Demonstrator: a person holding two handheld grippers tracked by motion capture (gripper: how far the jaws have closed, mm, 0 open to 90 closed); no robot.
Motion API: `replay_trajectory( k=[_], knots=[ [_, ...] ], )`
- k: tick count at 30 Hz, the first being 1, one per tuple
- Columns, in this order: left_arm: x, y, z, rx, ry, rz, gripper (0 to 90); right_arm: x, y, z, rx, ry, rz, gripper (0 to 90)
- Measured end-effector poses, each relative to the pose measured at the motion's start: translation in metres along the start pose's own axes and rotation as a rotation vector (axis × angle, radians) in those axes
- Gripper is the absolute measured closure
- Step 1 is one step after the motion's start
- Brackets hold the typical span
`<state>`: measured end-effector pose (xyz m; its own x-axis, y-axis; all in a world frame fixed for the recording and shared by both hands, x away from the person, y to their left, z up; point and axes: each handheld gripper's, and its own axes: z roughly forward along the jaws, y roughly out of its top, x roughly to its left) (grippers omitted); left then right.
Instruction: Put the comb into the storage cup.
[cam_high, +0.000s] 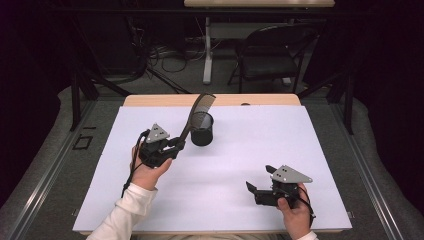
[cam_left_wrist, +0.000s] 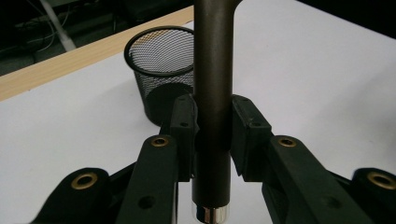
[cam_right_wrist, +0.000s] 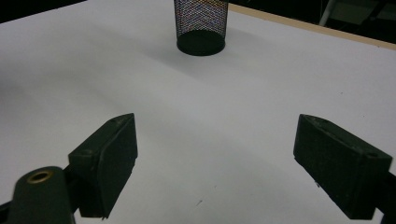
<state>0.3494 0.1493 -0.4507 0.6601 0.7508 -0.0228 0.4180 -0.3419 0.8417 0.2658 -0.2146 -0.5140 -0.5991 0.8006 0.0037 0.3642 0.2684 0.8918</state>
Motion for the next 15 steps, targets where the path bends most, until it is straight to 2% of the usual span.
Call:
replay_trajectory(
  k=[8, 11, 15],
  knots=[
    [-0.004, -0.003, -0.0017, -0.036, -0.01, -0.007, 72.6, 0.0004, 0.0001, 0.0, -0.002, -0.004, -0.002, 13.3],
    [-0.0046, -0.0032, -0.0032, -0.047, -0.001, -0.003, 72.6, 0.0002, 0.0003, -0.0001, -0.005, -0.007, -0.002, 12.6],
    [-0.0041, -0.0042, -0.0056, -0.069, 0.011, -0.001, 72.6, 0.0001, 0.0007, 0.0001, -0.007, -0.011, 0.001, 6.9]
  ],
)
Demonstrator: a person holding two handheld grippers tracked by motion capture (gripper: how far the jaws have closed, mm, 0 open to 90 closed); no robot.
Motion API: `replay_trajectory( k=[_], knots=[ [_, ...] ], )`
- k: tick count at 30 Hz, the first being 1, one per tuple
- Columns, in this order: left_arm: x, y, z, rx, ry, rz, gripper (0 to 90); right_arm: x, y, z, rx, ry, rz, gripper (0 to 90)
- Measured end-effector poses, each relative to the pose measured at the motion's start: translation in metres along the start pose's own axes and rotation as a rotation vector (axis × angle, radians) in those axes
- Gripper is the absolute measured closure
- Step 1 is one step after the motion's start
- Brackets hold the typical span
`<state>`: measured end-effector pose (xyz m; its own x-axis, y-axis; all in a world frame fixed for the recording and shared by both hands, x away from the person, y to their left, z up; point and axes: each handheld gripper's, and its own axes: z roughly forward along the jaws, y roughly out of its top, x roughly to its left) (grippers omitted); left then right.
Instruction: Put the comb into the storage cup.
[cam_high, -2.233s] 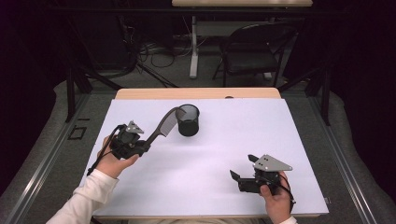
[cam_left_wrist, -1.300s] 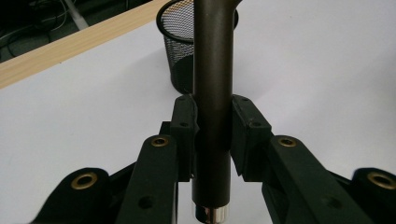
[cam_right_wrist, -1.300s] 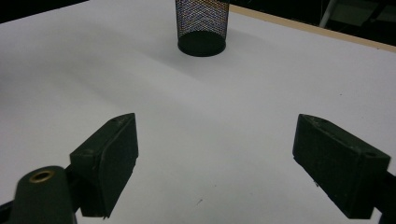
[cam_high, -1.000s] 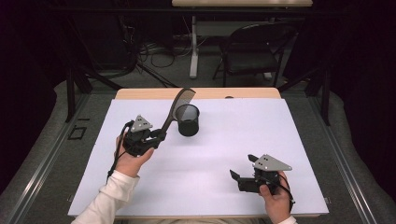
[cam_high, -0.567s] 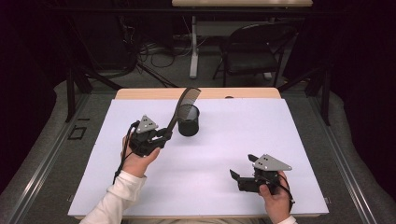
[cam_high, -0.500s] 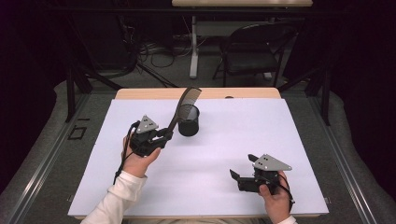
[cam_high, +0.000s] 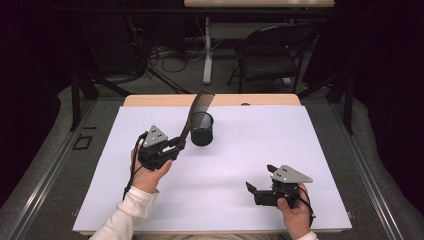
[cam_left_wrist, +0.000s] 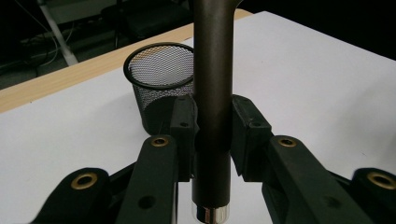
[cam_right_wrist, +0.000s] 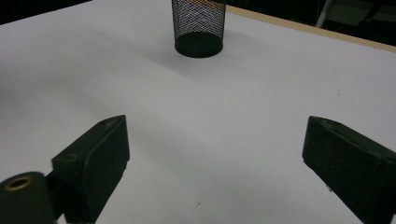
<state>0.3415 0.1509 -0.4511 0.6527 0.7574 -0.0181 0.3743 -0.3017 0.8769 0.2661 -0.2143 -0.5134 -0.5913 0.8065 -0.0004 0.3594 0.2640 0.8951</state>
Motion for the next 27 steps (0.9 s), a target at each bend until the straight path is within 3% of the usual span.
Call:
replay_trajectory(
  k=[12, 23, 24, 27],
  knots=[
    [0.001, -0.009, 0.002, -0.033, 0.011, -0.026, 72.6, 0.007, 0.003, 0.004, -0.009, 0.015, -0.014, 0.0],
    [0.0, -0.015, 0.004, -0.05, 0.015, -0.039, 72.6, 0.008, 0.008, 0.011, 0.009, -0.012, 0.012, 0.0],
    [-0.001, -0.016, 0.005, -0.051, 0.014, -0.039, 72.6, 0.007, 0.012, 0.012, 0.009, -0.015, 0.038, 0.0],
    [-0.002, -0.016, 0.006, -0.049, 0.016, -0.036, 72.6, 0.006, 0.017, 0.012, 0.007, -0.021, 0.057, 0.0]
  ],
)
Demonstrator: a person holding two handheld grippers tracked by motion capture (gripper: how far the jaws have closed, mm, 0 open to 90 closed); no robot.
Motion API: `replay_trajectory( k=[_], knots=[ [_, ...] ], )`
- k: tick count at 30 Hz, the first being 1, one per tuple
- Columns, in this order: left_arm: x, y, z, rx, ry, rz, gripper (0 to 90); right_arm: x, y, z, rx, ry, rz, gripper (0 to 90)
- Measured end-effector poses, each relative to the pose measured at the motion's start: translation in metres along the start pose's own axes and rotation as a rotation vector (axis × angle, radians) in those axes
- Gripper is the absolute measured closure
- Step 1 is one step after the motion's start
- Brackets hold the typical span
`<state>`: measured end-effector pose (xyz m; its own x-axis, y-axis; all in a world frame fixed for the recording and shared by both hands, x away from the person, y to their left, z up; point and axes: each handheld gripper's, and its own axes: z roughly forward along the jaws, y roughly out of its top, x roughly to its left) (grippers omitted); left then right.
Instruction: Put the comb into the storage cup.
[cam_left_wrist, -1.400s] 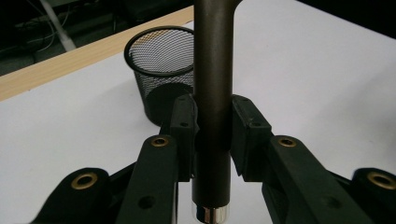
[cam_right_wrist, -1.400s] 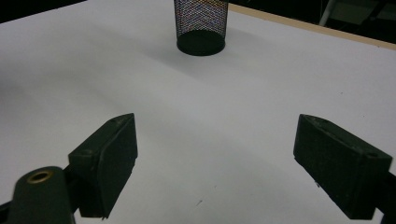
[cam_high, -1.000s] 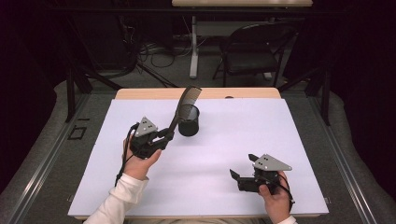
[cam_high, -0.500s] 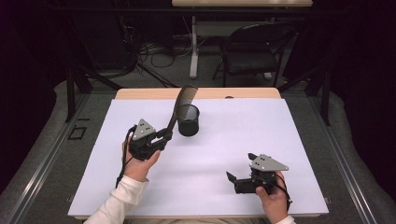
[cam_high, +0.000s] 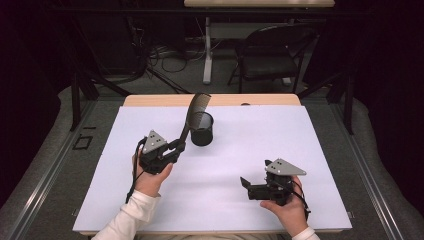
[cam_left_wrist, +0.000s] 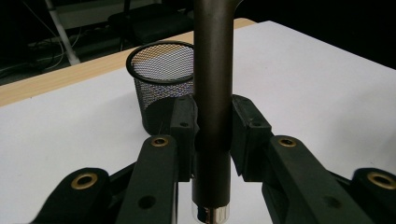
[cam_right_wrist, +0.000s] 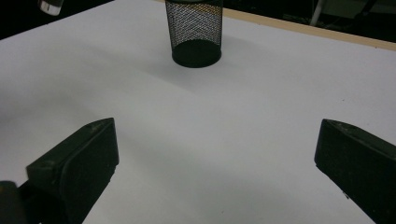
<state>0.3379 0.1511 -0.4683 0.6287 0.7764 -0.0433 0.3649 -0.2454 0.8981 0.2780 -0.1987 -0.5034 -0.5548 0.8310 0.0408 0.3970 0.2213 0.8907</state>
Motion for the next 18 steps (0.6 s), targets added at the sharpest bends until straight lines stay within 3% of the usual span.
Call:
replay_trajectory(
  k=[10, 18],
  knots=[
    [-0.003, -0.002, 0.003, 0.003, -0.003, 0.007, 72.6, -0.001, 0.02, 0.003, 0.001, 0.022, 0.015, 0.0],
    [-0.003, -0.004, 0.004, 0.005, -0.008, 0.006, 72.6, 0.002, 0.037, 0.017, 0.007, 0.053, 0.012, 0.0]
  ],
)
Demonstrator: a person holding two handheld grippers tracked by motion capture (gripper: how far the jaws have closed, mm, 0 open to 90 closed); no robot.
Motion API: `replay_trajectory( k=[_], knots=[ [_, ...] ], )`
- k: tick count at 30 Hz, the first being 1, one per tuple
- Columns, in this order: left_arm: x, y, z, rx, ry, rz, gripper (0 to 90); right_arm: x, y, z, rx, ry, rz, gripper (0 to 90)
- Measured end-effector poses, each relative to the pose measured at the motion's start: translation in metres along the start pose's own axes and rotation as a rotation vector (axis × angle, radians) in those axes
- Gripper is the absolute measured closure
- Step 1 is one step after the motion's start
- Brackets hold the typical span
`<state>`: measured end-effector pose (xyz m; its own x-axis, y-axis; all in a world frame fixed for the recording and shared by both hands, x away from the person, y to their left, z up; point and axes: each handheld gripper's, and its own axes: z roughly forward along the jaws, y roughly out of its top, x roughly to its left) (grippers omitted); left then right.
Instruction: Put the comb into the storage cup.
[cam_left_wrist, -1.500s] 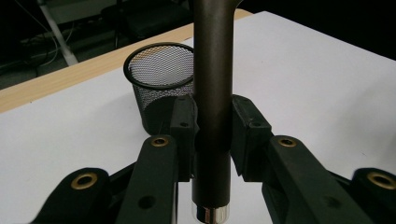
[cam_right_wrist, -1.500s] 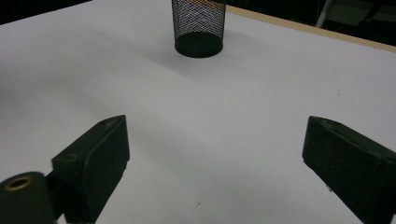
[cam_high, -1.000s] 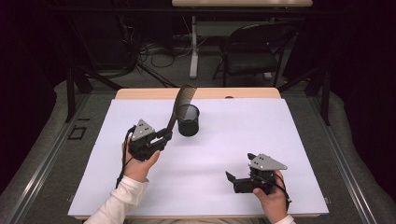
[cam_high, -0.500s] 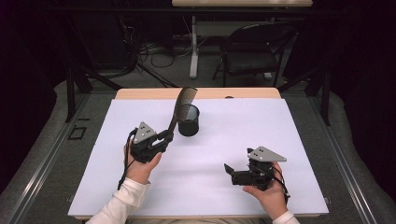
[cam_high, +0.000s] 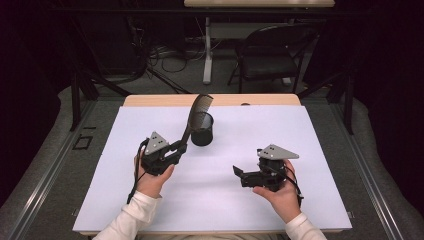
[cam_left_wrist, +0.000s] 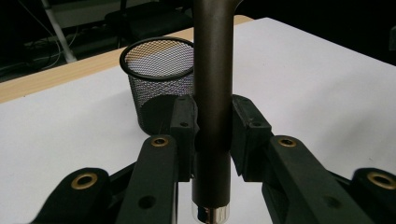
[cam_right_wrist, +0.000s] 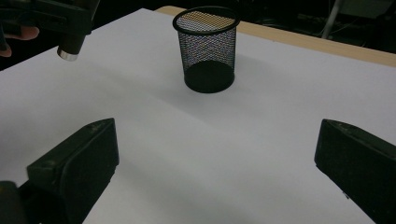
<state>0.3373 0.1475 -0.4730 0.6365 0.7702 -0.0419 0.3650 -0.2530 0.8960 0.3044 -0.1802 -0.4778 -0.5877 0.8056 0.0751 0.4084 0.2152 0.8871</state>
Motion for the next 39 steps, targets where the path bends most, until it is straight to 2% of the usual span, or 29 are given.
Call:
replay_trajectory(
  k=[1, 11, 20, 29, 32, 39],
  knots=[
    [0.0, 0.0, 0.0, 0.001, 0.0, 0.001, 72.6, -0.001, 0.003, 0.004, 0.015, 0.011, 0.011, 0.0],
    [0.0, -0.001, 0.001, -0.001, 0.001, 0.001, 72.6, -0.005, 0.015, 0.016, 0.03, 0.027, 0.025, 0.0],
    [0.0, -0.003, 0.002, -0.007, 0.003, -0.001, 72.6, -0.007, 0.026, 0.028, 0.022, 0.053, 0.051, 0.2],
    [0.0, -0.003, 0.001, -0.015, 0.006, -0.004, 72.6, -0.001, 0.042, 0.038, 0.01, 0.084, 0.066, 1.3],
    [-0.001, -0.004, 0.001, -0.015, 0.006, -0.002, 72.6, -0.001, 0.048, 0.043, 0.015, 0.118, 0.103, 2.4],
    [0.0, -0.004, 0.002, -0.014, 0.006, 0.0, 72.6, -0.001, 0.058, 0.049, 0.032, 0.151, 0.143, 6.4]
  ],
)
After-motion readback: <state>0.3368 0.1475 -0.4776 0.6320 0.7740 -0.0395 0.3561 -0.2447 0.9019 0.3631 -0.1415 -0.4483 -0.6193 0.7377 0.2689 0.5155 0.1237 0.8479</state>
